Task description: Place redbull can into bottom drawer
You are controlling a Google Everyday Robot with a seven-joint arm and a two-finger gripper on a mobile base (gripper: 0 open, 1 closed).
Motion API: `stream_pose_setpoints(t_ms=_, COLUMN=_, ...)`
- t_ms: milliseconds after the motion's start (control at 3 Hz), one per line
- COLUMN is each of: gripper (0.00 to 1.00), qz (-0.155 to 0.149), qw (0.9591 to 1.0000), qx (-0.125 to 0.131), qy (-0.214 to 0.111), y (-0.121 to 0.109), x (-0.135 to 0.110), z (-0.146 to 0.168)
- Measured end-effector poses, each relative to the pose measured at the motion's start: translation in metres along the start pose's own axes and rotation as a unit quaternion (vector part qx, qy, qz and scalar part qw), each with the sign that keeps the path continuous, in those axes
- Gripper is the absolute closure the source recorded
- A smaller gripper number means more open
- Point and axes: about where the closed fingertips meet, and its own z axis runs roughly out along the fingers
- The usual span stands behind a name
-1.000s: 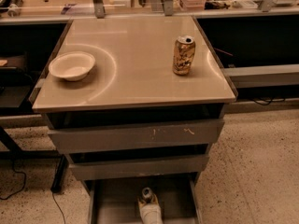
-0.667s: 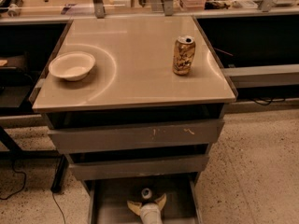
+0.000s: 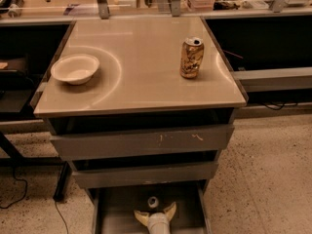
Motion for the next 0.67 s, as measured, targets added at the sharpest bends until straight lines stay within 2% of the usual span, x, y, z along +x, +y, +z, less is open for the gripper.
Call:
stream_pose_setpoints(t_ms=333, gripper=0.0, qz=-0.034, qw=0.9986, qx=0.039, qy=-0.009, y=-0.017, x=-0.028, z=-0.047)
stream_pose_setpoints(t_ms=667, gripper=0.0, qz=-0.058, qw=0.9951, qx=0.079, qy=-0.015, y=-0.03, x=-0.049, z=-0.091)
